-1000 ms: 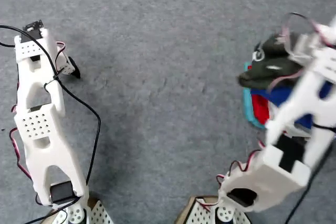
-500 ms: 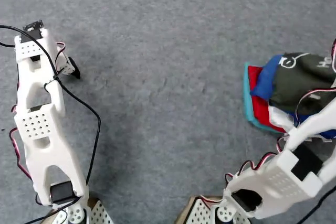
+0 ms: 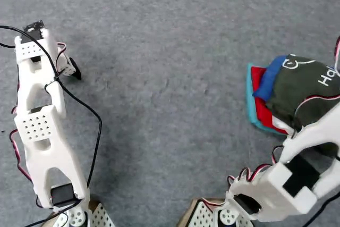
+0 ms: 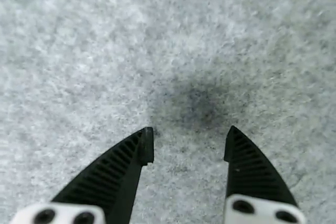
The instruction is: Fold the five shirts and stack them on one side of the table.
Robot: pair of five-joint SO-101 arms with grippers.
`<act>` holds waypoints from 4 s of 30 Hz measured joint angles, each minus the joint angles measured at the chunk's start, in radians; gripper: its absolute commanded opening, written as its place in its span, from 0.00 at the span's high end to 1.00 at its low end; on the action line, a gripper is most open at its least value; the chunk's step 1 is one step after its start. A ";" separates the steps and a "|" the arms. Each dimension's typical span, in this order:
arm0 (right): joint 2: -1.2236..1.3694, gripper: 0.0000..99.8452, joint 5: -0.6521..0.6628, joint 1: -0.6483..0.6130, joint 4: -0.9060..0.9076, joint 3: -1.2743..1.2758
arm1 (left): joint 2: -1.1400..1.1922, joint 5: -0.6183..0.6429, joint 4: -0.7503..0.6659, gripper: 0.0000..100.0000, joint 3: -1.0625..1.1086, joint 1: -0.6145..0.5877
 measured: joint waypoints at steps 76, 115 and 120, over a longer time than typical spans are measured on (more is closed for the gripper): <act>-1.847 1.00 -0.130 -0.644 -0.456 2.391 | -2.567 -0.149 -0.333 0.98 2.400 0.123; -1.847 1.00 -0.130 -0.644 -0.453 2.391 | -2.628 -0.149 -0.247 0.98 2.398 0.123; -1.847 1.00 -0.130 -0.644 -0.453 2.391 | -2.628 -0.149 -0.247 0.98 2.398 0.123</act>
